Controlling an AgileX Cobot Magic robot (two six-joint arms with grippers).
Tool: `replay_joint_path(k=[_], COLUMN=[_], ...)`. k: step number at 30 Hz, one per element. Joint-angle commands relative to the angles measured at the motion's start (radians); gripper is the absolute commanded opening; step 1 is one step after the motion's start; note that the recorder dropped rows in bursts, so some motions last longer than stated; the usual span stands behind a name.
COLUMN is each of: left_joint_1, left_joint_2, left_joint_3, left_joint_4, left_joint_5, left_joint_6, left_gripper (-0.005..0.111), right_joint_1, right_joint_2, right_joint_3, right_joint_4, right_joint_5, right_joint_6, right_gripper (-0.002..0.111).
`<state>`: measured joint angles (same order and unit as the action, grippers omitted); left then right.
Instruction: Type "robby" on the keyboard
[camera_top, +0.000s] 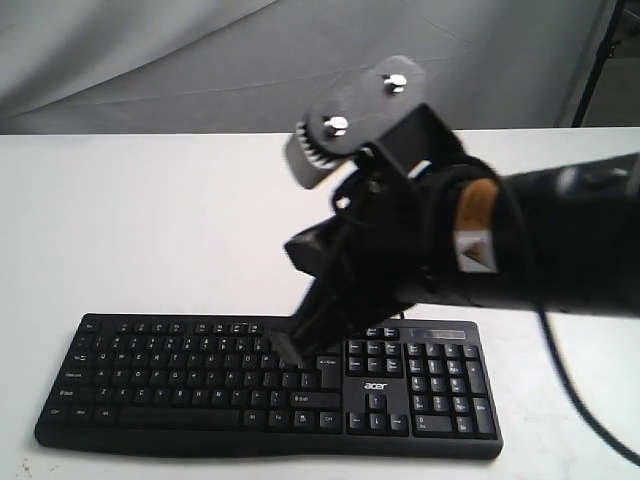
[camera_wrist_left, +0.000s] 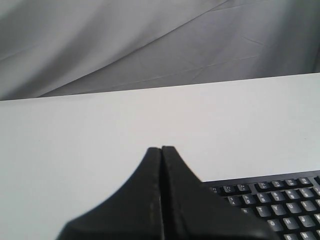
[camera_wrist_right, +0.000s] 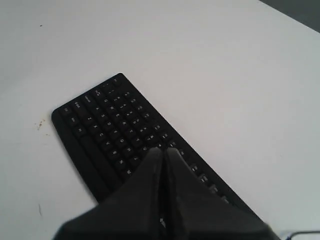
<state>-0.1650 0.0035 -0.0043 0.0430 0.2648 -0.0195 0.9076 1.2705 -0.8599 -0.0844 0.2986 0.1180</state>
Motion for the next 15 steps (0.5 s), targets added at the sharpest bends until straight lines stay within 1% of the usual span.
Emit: replay_joint_path(k=[1,6,10,15], left_joint_1=[-0.006,-0.006,-0.006,-0.006], left_joint_2=[-0.003,-0.003,-0.003,-0.003], left_joint_3=[0.004,0.004,0.004,0.004], left_joint_4=[0.005,0.005,0.005,0.005], left_joint_5=[-0.007,-0.007,-0.007,-0.007], left_joint_6=[-0.003,-0.003,-0.003,-0.003], left_gripper=[0.0,0.0,0.0,0.0], right_joint_1=[-0.004,-0.004,-0.004,-0.002], right_joint_2=[-0.111,-0.128,-0.13,-0.188], right_joint_3=[0.078,0.083,0.083,0.083], right_joint_4=[-0.149,-0.158,-0.125,-0.111], right_joint_5=[0.013,0.017,0.031,0.09], right_joint_6=[0.21,0.212,0.212,0.212], right_gripper=[0.0,0.0,0.0,0.0])
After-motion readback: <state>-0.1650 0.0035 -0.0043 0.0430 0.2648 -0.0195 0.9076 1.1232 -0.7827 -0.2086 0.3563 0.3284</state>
